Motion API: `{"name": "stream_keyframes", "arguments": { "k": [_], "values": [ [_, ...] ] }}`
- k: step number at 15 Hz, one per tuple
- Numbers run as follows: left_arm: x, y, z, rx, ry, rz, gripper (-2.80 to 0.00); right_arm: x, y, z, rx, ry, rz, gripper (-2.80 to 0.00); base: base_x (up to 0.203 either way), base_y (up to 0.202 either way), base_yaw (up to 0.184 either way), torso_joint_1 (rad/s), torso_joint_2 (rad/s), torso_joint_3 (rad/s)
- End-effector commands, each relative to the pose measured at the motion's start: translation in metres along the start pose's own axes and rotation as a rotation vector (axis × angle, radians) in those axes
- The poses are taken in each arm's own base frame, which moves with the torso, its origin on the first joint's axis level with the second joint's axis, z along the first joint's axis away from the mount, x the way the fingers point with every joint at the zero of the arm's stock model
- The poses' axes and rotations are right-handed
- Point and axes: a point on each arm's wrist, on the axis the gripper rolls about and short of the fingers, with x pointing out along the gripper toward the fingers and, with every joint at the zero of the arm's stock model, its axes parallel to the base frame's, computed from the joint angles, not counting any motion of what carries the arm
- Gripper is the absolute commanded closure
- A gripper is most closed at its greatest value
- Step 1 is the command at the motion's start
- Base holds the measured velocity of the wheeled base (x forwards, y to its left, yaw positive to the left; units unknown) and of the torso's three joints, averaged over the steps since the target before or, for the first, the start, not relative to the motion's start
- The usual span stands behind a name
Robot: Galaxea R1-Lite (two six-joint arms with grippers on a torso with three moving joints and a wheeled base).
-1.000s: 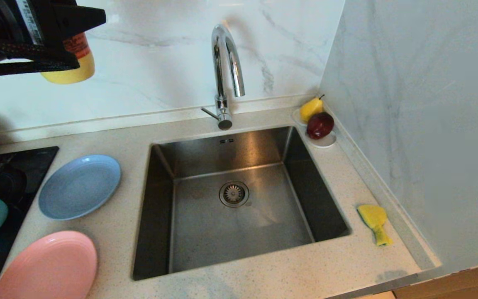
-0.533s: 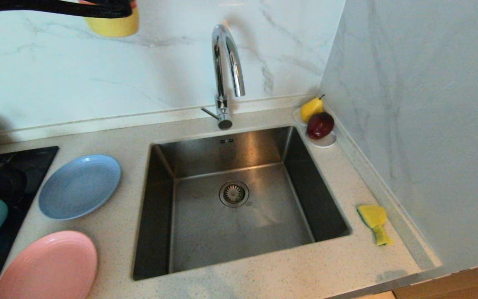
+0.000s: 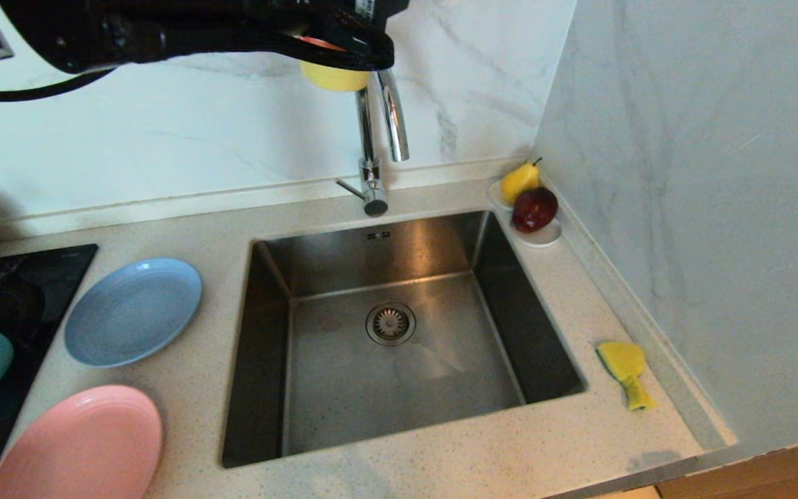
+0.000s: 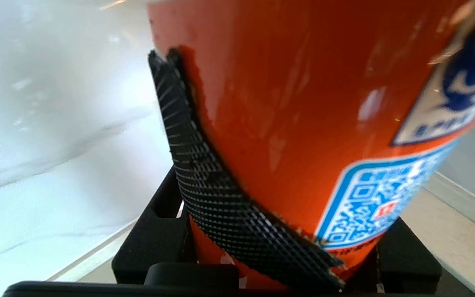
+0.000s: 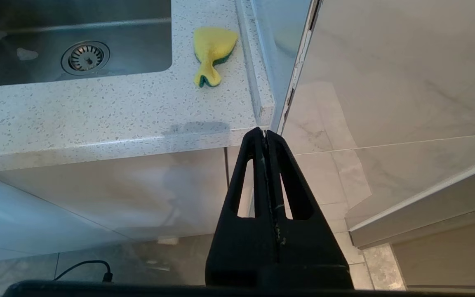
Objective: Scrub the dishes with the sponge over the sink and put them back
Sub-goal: Squeeze it onto the sponge
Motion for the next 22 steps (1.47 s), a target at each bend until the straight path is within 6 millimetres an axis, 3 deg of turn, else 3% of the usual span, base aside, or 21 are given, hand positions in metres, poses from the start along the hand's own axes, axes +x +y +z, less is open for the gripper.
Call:
{"name": "stream_keyframes", "arguments": {
  "k": [1, 8, 18, 22],
  "values": [
    [0.016, -0.021, -0.012, 0.017, 0.033, -0.035, 0.00, 0.000, 0.000, 0.000, 0.000, -0.002, 0.000, 0.00, 0.000, 0.000, 0.000, 0.000, 0.00, 0.000],
    [0.035, -0.072, -0.034, 0.051, 0.090, -0.106, 0.00, 0.000, 0.000, 0.000, 0.000, -0.002, 0.000, 0.00, 0.000, 0.000, 0.000, 0.000, 0.00, 0.000],
    [0.059, -0.149, -0.086, 0.127, 0.190, -0.199, 0.00, 0.000, 0.000, 0.000, 0.000, -0.002, 0.000, 0.00, 0.000, 0.000, 0.000, 0.000, 0.00, 0.000],
    [0.059, -0.167, -0.107, 0.173, 0.242, -0.237, 0.00, 0.000, 0.000, 0.000, 0.000, -0.002, 0.000, 0.00, 0.000, 0.000, 0.000, 0.000, 0.00, 0.000]
  ]
}}
